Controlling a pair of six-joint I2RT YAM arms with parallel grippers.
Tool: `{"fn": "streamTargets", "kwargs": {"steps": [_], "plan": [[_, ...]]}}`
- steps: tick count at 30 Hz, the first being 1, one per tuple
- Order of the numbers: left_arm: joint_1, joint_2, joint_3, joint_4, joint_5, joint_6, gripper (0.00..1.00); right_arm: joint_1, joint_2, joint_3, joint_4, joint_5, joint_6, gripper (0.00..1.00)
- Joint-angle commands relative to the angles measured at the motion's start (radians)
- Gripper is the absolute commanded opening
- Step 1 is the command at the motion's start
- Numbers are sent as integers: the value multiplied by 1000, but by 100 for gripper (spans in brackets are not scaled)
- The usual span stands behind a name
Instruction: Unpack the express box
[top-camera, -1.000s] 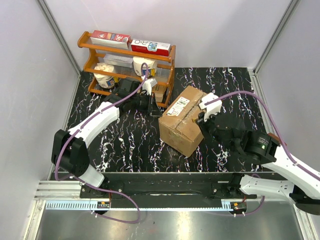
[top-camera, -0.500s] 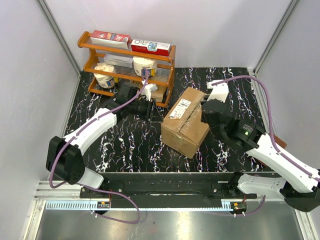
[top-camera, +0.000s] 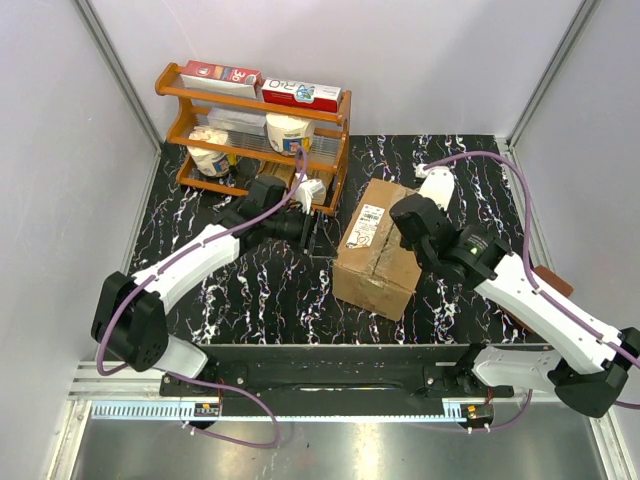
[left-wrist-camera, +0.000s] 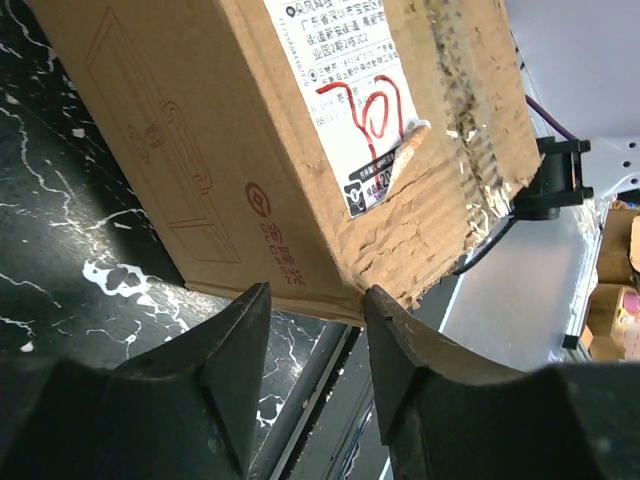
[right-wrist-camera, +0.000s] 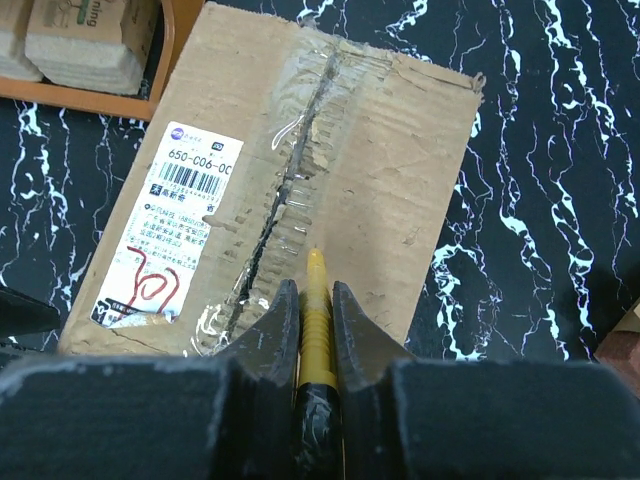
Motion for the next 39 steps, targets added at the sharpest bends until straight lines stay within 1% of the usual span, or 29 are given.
{"fn": "streamTargets", "kwargs": {"steps": [1, 8, 13, 16, 19, 23, 24, 26, 27, 30, 35, 39], "plan": [[-26, -23, -44, 29, 30, -1, 47, -13, 9, 8, 6, -13, 31, 0], [-43, -15, -55, 100, 26, -56, 51, -63, 40, -46, 102, -22, -68, 0], [-55, 20, -47, 204, 19, -150, 54, -122, 46, -86, 234, -19, -209, 0], [-58, 48, -27, 203, -4, -167, 55, -165, 64, -77, 277, -33, -280, 0], [-58, 51, 4, 147, -65, -144, 56, -165, 57, -26, 271, -54, -308, 0], [-58, 20, 27, 112, -111, -119, 62, -165, 22, 34, 227, -86, -273, 0], [-58, 2, 34, 107, -117, -118, 65, -166, 22, 70, 204, -93, -236, 0], [-58, -14, 40, 107, -135, -119, 69, -165, 31, 113, 120, -117, -182, 0], [-58, -26, 47, 107, -143, -121, 73, -165, 34, 144, 74, -132, -168, 0], [-58, -34, 59, 118, -154, -133, 78, -165, 38, 167, 12, -198, -107, 0], [-57, -1, 71, 144, -152, -188, 79, -165, 40, 170, -55, -329, -46, 0], [-58, 54, 97, 144, -162, -219, 79, -163, 52, 170, -108, -430, -7, 0]]}}
